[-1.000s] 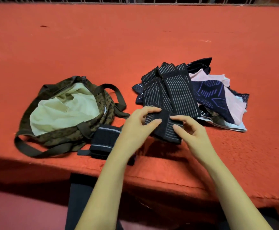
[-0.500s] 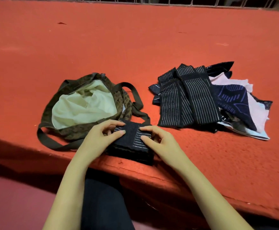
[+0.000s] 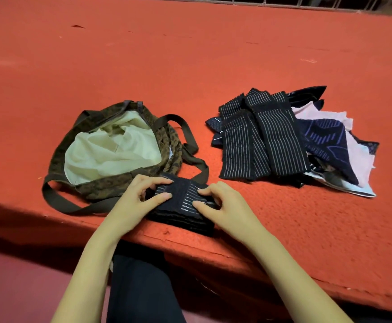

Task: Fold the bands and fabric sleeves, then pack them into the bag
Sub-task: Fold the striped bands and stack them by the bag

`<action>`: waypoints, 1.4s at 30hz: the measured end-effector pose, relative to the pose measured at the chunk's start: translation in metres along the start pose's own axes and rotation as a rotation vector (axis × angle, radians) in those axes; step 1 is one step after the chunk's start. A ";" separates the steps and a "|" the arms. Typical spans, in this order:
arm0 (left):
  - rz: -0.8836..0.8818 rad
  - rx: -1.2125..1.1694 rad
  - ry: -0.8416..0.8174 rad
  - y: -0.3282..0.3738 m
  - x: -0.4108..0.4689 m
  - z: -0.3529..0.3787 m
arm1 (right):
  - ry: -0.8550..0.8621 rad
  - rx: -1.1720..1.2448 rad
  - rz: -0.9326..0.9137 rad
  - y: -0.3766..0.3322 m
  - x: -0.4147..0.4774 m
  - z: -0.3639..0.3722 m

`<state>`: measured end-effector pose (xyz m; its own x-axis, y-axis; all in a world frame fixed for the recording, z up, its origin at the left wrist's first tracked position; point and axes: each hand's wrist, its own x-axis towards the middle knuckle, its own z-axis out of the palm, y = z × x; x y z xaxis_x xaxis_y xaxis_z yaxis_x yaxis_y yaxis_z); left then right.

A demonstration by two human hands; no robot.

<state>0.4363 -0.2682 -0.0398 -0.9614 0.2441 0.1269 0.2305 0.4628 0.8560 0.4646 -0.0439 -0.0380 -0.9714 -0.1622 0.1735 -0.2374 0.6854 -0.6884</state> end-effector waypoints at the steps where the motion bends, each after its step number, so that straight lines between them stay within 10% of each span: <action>1: 0.001 0.005 -0.015 0.001 0.001 0.000 | -0.002 -0.043 -0.006 0.000 -0.001 -0.001; 21: 0.160 0.594 -0.214 0.085 0.246 0.035 | 0.018 -0.168 0.134 0.040 0.173 -0.156; 42: -0.053 0.344 -0.239 -0.012 0.460 0.140 | -0.065 -0.359 0.481 0.180 0.384 -0.131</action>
<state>0.0121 -0.0421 -0.0614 -0.9208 0.3843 -0.0667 0.2576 0.7276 0.6359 0.0496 0.1096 -0.0031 -0.9704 0.1898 -0.1493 0.2346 0.8875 -0.3965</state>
